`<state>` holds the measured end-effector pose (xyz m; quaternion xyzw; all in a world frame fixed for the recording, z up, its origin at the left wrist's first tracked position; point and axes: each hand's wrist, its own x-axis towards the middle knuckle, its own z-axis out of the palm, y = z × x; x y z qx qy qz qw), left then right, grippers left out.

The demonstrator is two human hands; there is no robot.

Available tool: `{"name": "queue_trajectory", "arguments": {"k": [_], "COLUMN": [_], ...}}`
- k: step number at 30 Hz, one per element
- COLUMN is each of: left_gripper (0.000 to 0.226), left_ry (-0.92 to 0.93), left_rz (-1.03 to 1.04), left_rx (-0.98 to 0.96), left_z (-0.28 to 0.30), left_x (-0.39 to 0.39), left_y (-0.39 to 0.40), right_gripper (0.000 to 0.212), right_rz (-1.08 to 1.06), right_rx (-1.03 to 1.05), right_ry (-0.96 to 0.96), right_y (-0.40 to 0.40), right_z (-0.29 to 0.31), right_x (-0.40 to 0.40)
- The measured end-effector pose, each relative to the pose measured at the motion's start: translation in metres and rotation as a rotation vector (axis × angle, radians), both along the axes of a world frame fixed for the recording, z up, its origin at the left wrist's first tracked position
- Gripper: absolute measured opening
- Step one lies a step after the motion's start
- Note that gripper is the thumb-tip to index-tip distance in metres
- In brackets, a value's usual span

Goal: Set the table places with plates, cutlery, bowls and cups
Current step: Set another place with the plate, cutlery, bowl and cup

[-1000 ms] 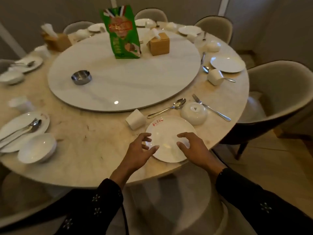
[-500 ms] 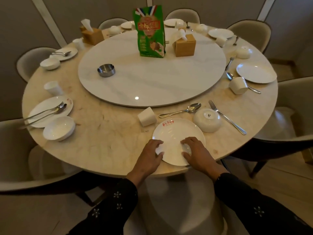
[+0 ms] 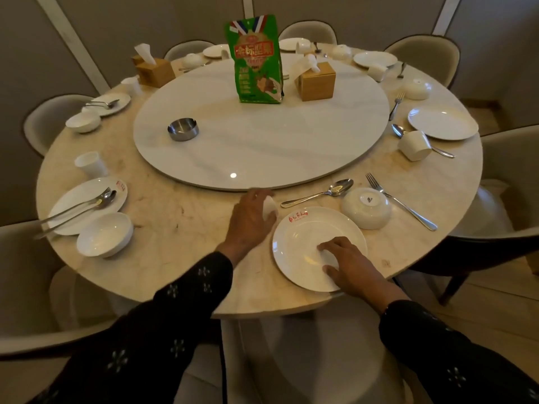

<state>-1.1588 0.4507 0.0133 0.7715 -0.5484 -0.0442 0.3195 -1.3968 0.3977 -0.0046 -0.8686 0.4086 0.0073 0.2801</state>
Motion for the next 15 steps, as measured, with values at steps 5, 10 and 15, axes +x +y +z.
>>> {"name": "queue_trajectory", "arguments": {"k": [5,10,15], "left_gripper": [0.063,0.050,0.037], "left_ry": [-0.039,-0.112,-0.028], "left_rz": [-0.049,-0.005,0.112], "left_rx": [0.358,0.401,0.309], "left_z": [0.003,-0.002,0.008], "left_x": [0.030,0.020,0.015], "left_y": [-0.028,-0.020,0.005], "right_gripper": [0.051,0.061,0.064], "right_rz": [0.044,0.182,0.258], "right_rx": [-0.008,-0.079,-0.162], "right_ry": [0.002,0.156,0.215], "right_y": [-0.001,0.002,-0.001], "right_z": [-0.004,-0.012,-0.020], "right_x": [-0.003,-0.003,0.013]}}
